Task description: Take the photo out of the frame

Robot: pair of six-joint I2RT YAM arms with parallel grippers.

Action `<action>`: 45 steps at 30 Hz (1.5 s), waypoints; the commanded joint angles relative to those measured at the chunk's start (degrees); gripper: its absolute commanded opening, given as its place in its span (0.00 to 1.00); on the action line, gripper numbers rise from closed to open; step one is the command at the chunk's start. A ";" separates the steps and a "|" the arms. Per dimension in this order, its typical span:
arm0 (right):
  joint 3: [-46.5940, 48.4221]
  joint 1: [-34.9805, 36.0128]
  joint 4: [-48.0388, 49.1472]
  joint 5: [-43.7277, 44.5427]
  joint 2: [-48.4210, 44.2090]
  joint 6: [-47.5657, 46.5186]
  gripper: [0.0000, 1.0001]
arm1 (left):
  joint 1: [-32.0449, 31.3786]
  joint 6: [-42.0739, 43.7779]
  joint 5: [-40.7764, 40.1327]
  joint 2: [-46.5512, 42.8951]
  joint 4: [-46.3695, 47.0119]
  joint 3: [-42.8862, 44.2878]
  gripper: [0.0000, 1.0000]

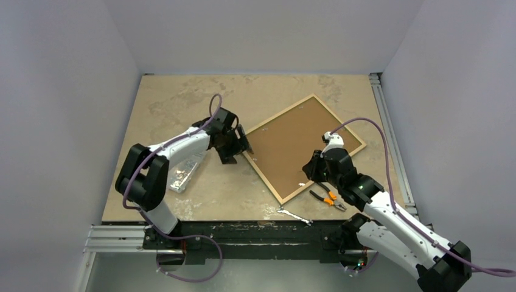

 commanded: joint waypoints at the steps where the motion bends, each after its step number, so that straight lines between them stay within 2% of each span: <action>1: -0.65 -0.02 3.74 -1.93 0.42 -1.04 0.00 | -1.50 -20.53 7.38 -1.60 5.95 -8.59 0.72; 4: -1.13 -0.07 4.13 -2.39 0.16 -0.88 0.00 | -4.35 -26.41 6.92 -1.74 10.61 -11.93 0.74; 8: -1.04 -0.05 3.61 -2.42 -0.29 -0.62 0.00 | -8.84 -32.64 5.80 1.63 9.47 -10.79 0.75; 12: -0.90 -0.01 2.35 -1.91 -1.73 -0.44 0.00 | -11.91 -37.39 1.28 4.12 7.19 -9.36 0.69; 14: -0.84 0.01 1.81 -1.54 -2.36 -0.41 0.00 | -11.98 -37.03 0.05 6.45 4.73 -6.55 0.64; 18: -0.48 0.01 0.63 -1.02 -2.81 -0.60 0.00 | -11.92 -34.94 -1.64 10.20 2.62 -2.38 0.40; 21: -0.41 0.02 0.83 -0.84 -2.43 -0.90 0.00 | -10.91 -28.83 -4.14 13.24 -1.09 3.00 0.24; 23: -0.52 0.06 1.72 -1.19 -1.61 -1.11 0.00 | -9.15 -23.13 -3.89 15.74 -3.36 6.43 0.09; 25: -0.85 0.05 3.52 -2.00 -0.31 -1.36 0.00 | -7.27 -16.40 -2.97 18.01 -4.73 8.99 0.00; 31: -0.71 0.07 9.82 -4.85 7.01 -2.46 0.00 | -1.21 0.58 1.12 19.78 -2.09 11.83 0.00; 34: 0.04 0.38 12.36 -5.55 10.37 -2.91 0.00 | -0.19 11.53 2.50 20.45 -3.33 14.69 0.00; 36: 0.87 0.69 14.11 -5.82 12.88 -3.17 0.00 | -0.23 15.25 2.18 20.37 -4.45 15.17 0.00; 40: 4.12 2.55 16.97 -4.92 19.28 -3.79 0.00 | -0.04 19.36 1.26 18.38 -3.07 12.45 0.00; 45: 10.96 6.04 19.93 -2.70 27.97 -3.72 0.00 | 0.49 20.18 1.65 16.19 -1.71 10.18 0.00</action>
